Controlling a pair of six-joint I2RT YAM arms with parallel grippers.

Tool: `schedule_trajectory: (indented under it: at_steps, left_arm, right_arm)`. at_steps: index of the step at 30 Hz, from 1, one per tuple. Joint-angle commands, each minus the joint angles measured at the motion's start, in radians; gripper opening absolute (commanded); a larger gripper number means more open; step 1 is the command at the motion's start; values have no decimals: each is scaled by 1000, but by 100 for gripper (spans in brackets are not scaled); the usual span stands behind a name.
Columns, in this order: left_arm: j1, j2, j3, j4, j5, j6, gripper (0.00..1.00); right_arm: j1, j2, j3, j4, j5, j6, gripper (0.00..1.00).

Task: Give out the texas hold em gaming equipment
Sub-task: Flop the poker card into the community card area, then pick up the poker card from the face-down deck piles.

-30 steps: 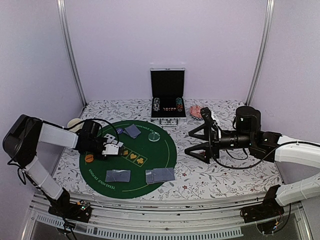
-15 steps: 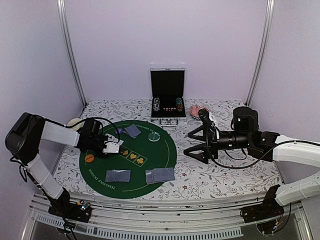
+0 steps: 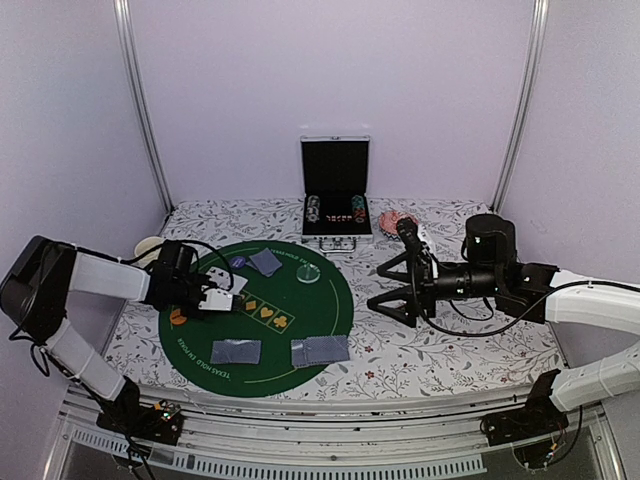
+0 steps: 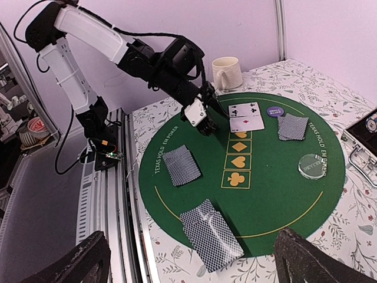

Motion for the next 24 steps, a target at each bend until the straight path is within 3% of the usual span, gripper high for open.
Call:
schedule_trajectory:
  at_steps: [1,8,12,14,19,24]
  left_arm:
    - [10,-83,-30,-39,-20,3,37]
    - [-64,-338,54,-44,90,-283,54]
    - [-261,-452,104,-174,87,-517,75]
    - [-386,-470,119,-231,81,-694,96]
    - [-627,-445,49,-123,99,-981,98]
    - [-761,-290,8,20,0,-1041,98]
  right_arm:
    - [-10,11,24,-31,107,59,99]
    - [-13,140,77,-165,281,249,99]
    - [-7,254,89,-187,274,367,100]
    - [3,305,87,-177,261,423,94]
    - [46,436,113,-133,175,511,80]
    - [58,555,122,-70,114,585,68]
